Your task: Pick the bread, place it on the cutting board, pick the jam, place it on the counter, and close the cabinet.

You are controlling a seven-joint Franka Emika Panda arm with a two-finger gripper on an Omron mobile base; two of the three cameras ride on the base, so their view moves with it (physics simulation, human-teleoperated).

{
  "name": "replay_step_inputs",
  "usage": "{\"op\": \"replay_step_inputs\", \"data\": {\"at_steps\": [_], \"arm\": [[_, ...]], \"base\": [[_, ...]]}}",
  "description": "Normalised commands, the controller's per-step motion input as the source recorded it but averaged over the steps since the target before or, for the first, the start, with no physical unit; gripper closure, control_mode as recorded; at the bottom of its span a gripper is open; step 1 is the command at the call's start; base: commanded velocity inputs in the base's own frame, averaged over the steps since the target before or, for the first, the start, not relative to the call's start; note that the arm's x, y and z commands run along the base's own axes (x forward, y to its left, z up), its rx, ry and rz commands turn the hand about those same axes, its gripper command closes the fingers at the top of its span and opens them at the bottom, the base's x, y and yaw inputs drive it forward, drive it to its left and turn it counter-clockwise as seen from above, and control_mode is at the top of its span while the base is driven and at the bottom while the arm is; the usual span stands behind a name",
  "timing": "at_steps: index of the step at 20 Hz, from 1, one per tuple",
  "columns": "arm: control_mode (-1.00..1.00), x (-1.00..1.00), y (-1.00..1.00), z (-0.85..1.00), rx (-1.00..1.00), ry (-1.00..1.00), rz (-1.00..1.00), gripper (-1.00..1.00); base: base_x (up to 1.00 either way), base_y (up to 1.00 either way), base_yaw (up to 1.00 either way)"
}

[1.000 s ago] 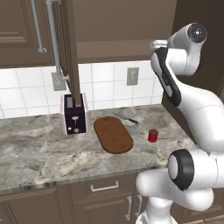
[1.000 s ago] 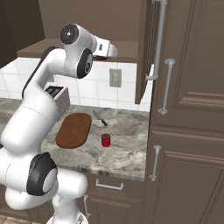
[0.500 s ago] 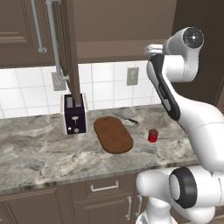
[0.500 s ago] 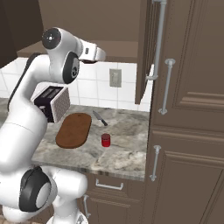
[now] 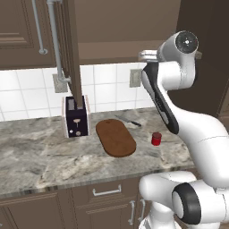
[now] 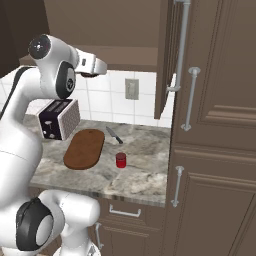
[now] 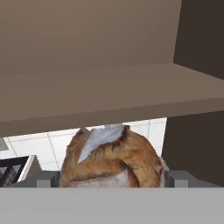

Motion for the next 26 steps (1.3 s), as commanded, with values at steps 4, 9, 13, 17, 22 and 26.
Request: {"op": "replay_step_inputs", "data": {"at_steps": [4, 9, 13, 17, 22, 26], "arm": [[-1.00, -0.03, 0.22, 0.00, 0.00, 0.10, 0.00, 1.00], [-1.00, -0.01, 0.14, 0.00, 0.00, 0.12, 0.00, 1.00], [-1.00, 0.00, 0.07, -0.05, 0.00, 0.10, 0.00, 1.00], [-1.00, -0.01, 0.01, -0.11, 0.00, 0.08, 0.00, 1.00], [-1.00, 0.00, 0.00, -0.15, 0.01, 0.06, 0.00, 1.00], [-1.00, 0.00, 0.00, -0.18, 0.04, 0.03, 0.00, 1.00]], "base": [[0.00, 0.00, 0.00], [0.00, 0.00, 0.00], [0.00, 0.00, 0.00], [0.00, 0.00, 0.00], [0.00, 0.00, 0.00], [0.00, 0.00, 0.00]]}}
